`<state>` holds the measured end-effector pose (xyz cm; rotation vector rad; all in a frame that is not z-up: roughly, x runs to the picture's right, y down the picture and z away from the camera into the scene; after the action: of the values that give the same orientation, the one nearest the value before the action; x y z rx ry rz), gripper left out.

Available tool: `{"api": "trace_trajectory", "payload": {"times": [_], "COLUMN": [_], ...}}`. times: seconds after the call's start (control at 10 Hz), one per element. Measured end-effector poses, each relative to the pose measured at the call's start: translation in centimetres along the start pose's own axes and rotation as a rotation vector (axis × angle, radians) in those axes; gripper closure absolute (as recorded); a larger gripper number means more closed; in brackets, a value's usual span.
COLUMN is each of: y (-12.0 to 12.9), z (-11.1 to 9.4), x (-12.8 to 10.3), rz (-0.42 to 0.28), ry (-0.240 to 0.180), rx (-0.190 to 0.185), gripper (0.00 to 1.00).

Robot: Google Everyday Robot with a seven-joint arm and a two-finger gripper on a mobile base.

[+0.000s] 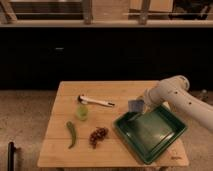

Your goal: Wipe tray with sponge

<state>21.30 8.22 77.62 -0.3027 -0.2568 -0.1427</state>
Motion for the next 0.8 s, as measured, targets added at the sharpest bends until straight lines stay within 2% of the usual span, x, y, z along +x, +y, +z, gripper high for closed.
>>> {"api": "trace_trajectory", "payload": {"times": [0.1,0.3,0.6,0.8], "y": [1.0,2.1,4.1,4.9], "z": [0.0,0.2,-0.3,-0.2], "x": [0.2,1.0,4.1,5.2], "rz": [0.016,0.010,-0.010,-0.032], "ry": [0.008,-0.002,-0.023,-0.034], "rx": [-0.013,-0.039,-0.065,-0.086], "gripper": [1.00,1.00,1.00,1.00]}}
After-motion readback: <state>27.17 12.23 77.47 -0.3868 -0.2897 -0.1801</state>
